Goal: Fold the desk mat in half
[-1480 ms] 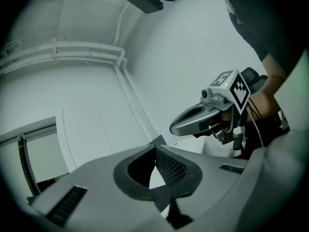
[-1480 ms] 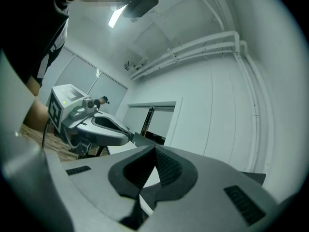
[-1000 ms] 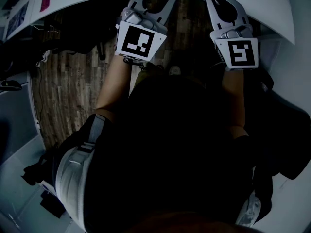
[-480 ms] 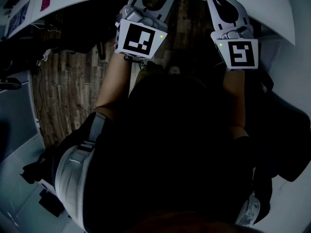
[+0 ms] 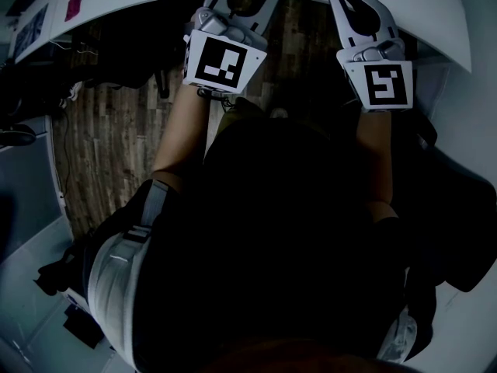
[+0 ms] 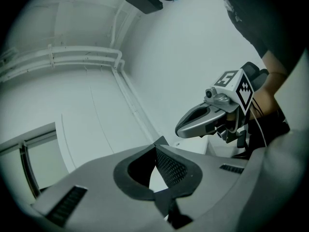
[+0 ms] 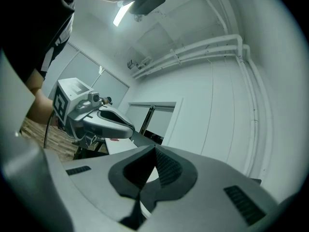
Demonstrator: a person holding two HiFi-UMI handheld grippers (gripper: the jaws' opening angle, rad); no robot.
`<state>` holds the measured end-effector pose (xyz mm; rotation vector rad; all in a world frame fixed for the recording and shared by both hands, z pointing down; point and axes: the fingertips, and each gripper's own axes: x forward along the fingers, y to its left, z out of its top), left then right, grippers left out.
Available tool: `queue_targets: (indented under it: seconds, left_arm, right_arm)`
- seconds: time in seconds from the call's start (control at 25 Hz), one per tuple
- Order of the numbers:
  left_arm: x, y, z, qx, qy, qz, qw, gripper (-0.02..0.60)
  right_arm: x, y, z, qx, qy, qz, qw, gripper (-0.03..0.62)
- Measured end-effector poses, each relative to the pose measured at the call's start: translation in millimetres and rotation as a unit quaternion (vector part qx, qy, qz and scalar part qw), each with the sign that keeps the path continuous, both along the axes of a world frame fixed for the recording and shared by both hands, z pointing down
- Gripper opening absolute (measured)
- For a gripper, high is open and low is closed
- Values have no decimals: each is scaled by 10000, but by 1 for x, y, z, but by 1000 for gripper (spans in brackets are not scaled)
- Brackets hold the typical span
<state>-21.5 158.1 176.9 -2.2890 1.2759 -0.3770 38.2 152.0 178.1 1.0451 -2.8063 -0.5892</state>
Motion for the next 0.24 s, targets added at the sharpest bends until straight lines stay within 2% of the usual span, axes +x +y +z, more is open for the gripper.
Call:
queue_targets:
  seconds: [0.24]
  left_arm:
    - [2,-1,-2,-10,-57,15,10000,14]
  right_arm:
    - [-2,0,-2,9,5,-39,10000,29]
